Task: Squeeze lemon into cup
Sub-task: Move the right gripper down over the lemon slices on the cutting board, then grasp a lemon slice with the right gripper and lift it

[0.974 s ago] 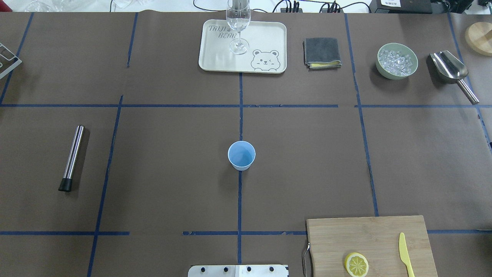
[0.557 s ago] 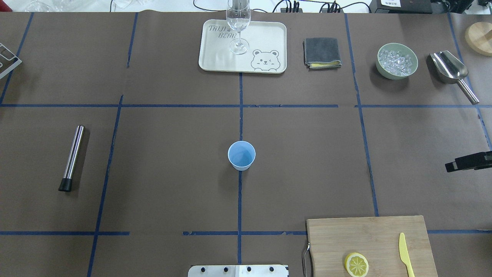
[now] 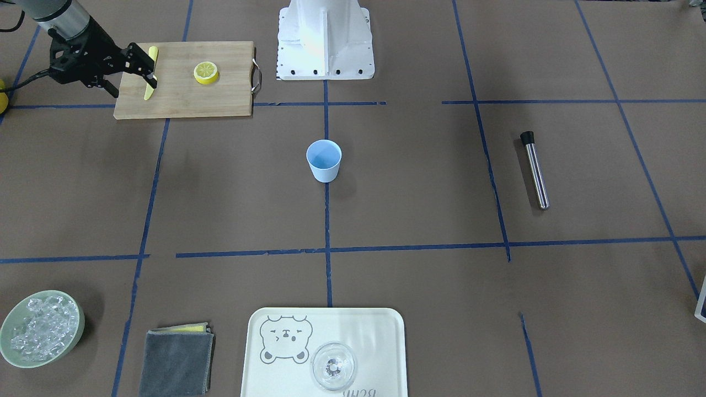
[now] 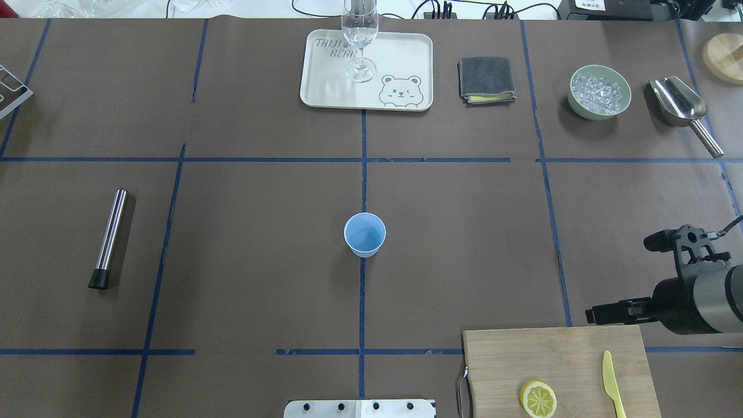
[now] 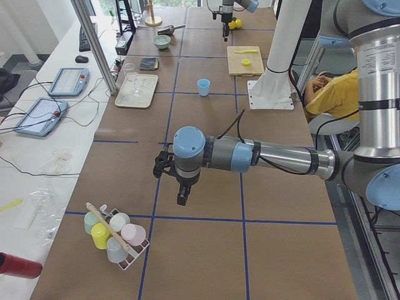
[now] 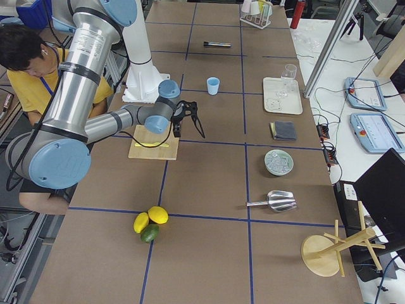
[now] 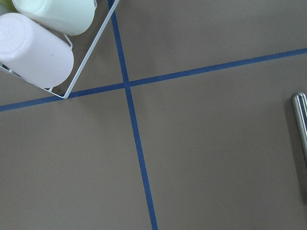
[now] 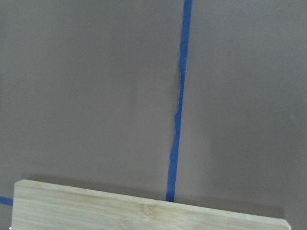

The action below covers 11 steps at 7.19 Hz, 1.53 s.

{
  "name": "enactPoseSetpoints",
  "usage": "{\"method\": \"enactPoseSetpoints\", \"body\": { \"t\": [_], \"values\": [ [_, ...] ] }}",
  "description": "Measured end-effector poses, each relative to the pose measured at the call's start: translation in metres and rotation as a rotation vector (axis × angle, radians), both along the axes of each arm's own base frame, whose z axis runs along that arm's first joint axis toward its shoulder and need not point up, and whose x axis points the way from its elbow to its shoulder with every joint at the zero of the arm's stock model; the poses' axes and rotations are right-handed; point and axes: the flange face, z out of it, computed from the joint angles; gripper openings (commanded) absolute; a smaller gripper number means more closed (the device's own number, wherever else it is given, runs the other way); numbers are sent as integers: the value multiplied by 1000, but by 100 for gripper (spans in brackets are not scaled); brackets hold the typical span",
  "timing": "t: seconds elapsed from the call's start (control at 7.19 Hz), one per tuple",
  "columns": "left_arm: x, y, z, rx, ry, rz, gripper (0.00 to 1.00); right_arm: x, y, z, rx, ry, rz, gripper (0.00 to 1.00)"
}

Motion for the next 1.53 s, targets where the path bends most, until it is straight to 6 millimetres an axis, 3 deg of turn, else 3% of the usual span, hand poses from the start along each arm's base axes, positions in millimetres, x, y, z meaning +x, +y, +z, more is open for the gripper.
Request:
{"method": "enactPoseSetpoints", "body": {
  "t": [0.28, 0.42, 0.7, 1.11, 1.53],
  "values": [
    [0, 0, 0, 0, 0, 0, 100, -48, 51, -10, -15, 52, 69, 100],
    [0, 0, 1, -1, 0, 0, 100, -71, 78, -25, -35, 76, 111, 100],
    [0, 1, 2, -1, 0, 1, 100, -111, 111, -55, -79, 126, 131, 100],
    [0, 1, 3, -4, 1, 0, 100, -141, 119, -56, -105, 166, 146, 99],
    [-1, 1, 1, -2, 1, -2, 100, -143, 118, -45, -106, 196, 152, 95]
  ]
}}
